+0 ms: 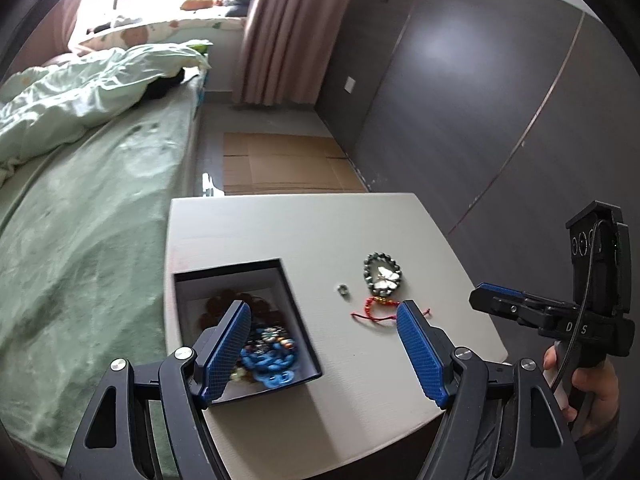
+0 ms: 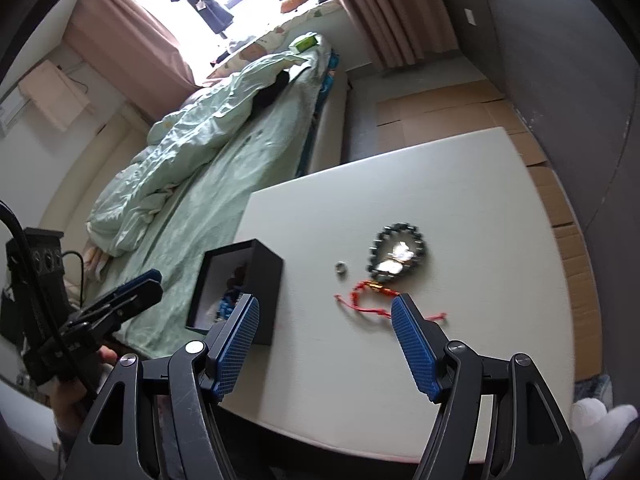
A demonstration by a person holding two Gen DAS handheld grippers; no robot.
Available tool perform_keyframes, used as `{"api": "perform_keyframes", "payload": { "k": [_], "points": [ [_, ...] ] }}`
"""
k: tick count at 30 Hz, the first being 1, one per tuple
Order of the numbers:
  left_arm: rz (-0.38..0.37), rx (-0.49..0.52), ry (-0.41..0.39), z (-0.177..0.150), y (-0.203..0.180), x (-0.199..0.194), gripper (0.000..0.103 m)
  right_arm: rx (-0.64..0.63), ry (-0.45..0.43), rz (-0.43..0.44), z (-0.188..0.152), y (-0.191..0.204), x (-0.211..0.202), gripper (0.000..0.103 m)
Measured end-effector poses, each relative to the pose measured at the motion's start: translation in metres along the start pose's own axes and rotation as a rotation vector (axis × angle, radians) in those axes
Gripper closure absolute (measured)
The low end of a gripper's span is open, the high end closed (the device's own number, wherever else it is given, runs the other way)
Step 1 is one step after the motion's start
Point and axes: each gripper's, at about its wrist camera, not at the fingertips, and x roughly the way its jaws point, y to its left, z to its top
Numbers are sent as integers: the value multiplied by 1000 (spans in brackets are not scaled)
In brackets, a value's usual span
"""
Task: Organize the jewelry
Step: 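Drop the blue braided bracelet into the black box with the right gripper, then grasp the red string bracelet with the right gripper while the left grasps the silver ring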
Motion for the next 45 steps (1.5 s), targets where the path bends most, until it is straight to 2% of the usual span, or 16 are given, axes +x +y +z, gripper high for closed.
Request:
{"api": "perform_keyframes", "payload": {
  "k": [10,16,20,28,31,33,35,37,45],
  "points": [
    [13,45,37,4,-26,26,27,13,31,-49,-14,-36,14,34],
    [17,46,51,8,-27,37,27,96,95,6,-19,-54,44,50],
    [20,41,54,10,-23,39,27,135,123,-7,-16,-60,63,57],
    [20,24,47,15,-13,42,27,142,156,-70,-8,-61,84,60],
    [18,17,43,18,-10,44,27,122,174,-96,-8,-54,92,71],
    [19,15,42,19,-9,45,27,80,173,-149,-7,-47,93,76],
    [22,7,41,20,-5,45,27,49,178,-213,-6,-42,95,93],
    [22,-1,42,22,-3,46,27,23,180,-245,-6,-42,94,99],
    [16,48,58,28,-17,62,27,64,104,-171,-11,-60,61,100]
  ]
}}
